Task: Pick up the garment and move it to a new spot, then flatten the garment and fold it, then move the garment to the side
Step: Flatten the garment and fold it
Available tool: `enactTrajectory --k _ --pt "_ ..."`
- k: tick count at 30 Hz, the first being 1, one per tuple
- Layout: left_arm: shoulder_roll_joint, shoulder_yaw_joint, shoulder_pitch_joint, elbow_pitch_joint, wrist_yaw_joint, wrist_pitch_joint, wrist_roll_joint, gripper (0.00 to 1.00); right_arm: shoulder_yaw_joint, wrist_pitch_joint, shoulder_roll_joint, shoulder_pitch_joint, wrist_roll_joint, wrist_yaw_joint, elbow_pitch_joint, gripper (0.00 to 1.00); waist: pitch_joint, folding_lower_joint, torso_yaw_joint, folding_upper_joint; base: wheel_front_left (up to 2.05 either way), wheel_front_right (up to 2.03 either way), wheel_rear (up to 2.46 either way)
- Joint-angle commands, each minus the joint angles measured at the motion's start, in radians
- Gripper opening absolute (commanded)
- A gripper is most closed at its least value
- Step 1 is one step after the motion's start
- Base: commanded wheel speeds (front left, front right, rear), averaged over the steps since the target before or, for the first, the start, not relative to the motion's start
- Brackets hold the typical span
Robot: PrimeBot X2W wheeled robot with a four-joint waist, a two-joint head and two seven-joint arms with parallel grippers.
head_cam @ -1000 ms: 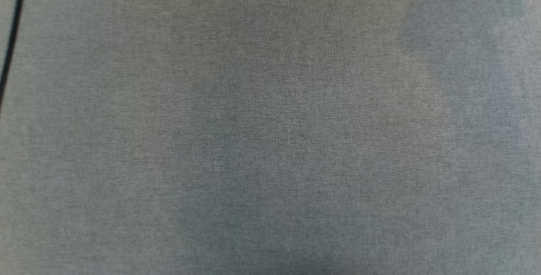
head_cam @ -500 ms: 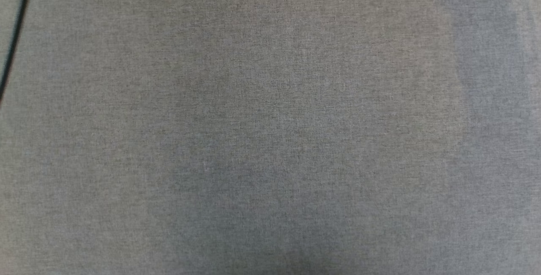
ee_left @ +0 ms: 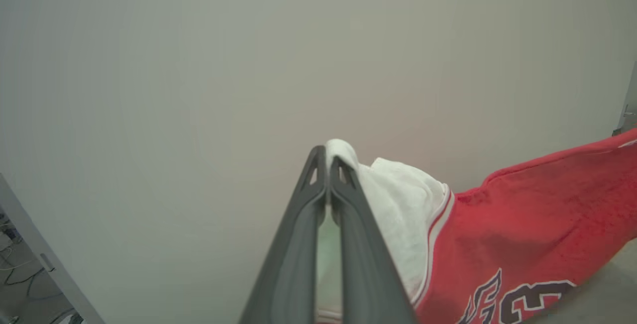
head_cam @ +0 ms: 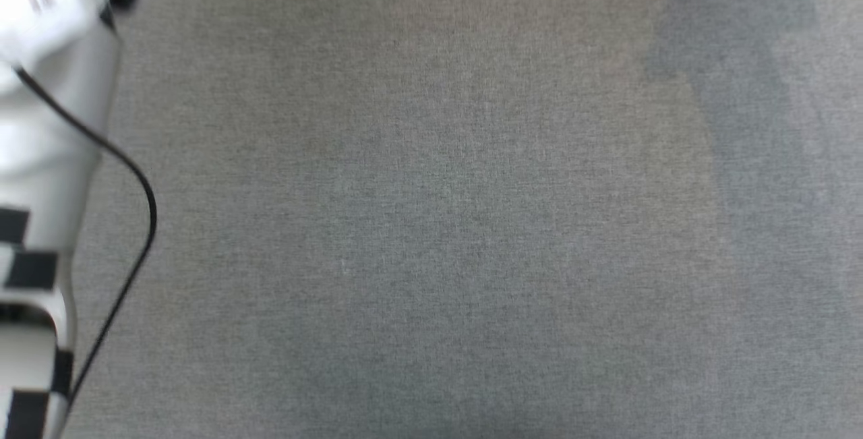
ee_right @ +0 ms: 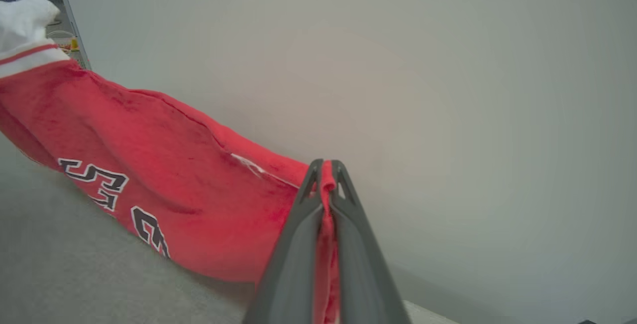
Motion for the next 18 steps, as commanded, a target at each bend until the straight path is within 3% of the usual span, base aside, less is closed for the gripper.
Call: enactTrajectory --k 1,12,18 --pt "0.017 0.008 0.081 -0.028 0.011 -0.006 0.002 0.0 0.022 -0.01 -0.014 0.055 0.02 -0.001 -0.016 0.0 -0.068 -0.0001 0.013 0.0 0.0 0.0 0.0" --pt "0.069 -0.006 0.67 -0.225 0.082 -0.002 -0.038 0.0 0.166 -0.012 -0.112 0.414 0.135 -0.001 -0.131 0.0 -0.251 -0.0001 0.042 0.0 0.0 0.0 0.0" --pt "0.108 -0.002 0.983 -0.349 0.153 0.024 -0.111 0.0 0.216 0.005 -0.161 0.627 0.183 -0.001 -0.194 0.0 -0.349 -0.0001 0.043 0.0 0.0 0.0 0.0"
